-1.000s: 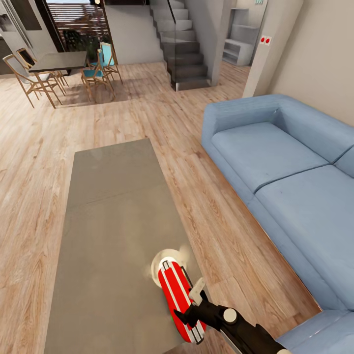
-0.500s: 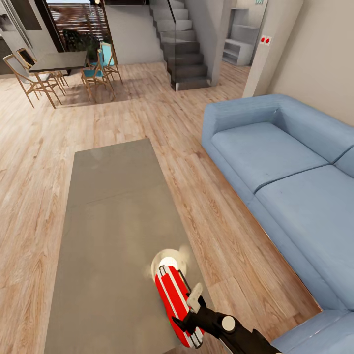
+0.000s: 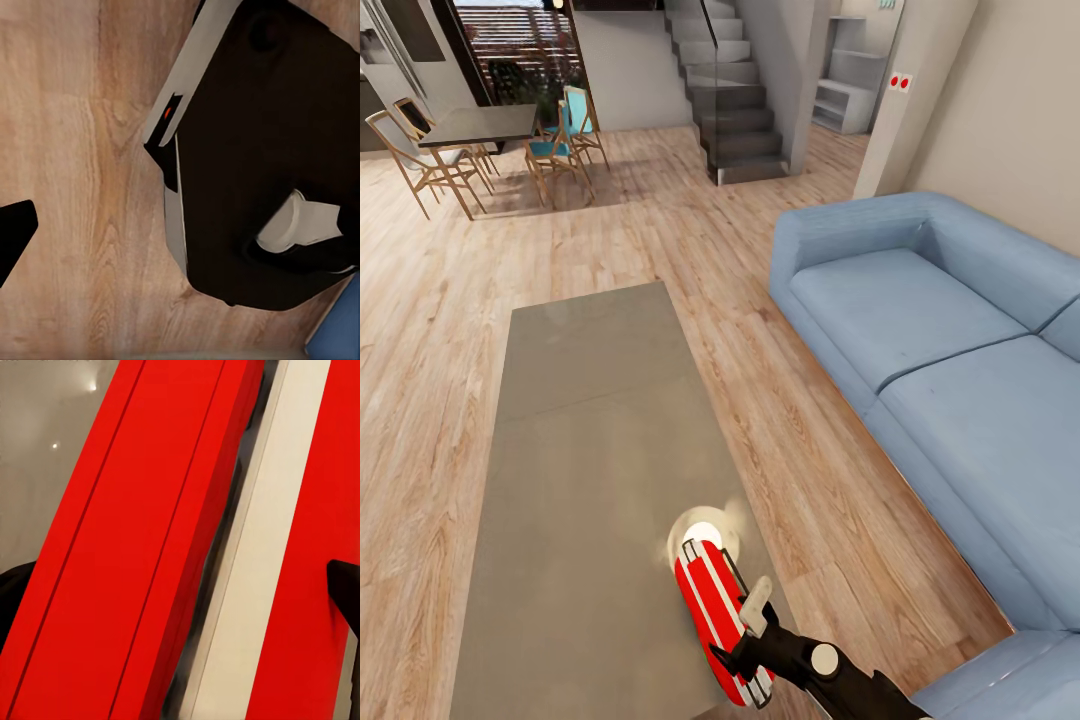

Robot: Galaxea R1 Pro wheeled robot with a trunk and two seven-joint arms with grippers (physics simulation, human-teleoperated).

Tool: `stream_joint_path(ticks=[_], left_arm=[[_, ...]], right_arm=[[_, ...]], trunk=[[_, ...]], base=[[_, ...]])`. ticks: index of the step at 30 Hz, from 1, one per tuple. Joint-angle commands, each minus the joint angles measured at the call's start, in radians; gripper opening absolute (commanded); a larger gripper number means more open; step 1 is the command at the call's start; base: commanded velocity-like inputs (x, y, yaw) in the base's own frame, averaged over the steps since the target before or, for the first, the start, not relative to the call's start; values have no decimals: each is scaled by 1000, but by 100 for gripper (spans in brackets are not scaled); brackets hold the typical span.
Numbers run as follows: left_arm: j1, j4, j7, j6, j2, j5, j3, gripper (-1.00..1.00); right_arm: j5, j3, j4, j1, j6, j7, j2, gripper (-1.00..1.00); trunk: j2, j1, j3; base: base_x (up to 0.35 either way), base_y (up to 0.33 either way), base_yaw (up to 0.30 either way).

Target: Turn on the radio receiver that's on the table in the living room.

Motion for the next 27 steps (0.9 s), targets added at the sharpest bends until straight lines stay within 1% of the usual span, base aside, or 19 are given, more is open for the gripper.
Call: stream_joint_path(ticks=[1,5,9,15,22,23,27], left_arm=[[0,3,0,-2,0,0,0,100],[0,7,0,-39,-2,-2,0,100],[0,9,0,-62,-4,-5,0,100],[0,10,0,-67,-6,-5,0,100],[0,11,0,-68,-9,-5,-1,100],[0,11,0,-68,-9,-5,-1,100],[0,11,0,-68,-8,-5,-1,100]], right_arm=[[-1,0,-1,0,0,0,0,-100],[-1,0,-1,-1,0,0,0,-100],[-1,0,-1,-1,0,0,0,-100],[-1,0,0,-2,-4,0,0,-100],[-2,0,9,-2,-32,0,0,-100],[-1,0,10,-2,-33,0,0,100],[-1,0,12,-2,-35,0,0,100]], trunk=[[0,0,0],[0,0,0],[0,0,0],[0,0,0],[0,0,0],[0,0,0],[0,0,0]], base=[[0,0,0],[0,0,0],[0,0,0],[0,0,0],[0,0,0],[0,0,0],[0,0,0]])
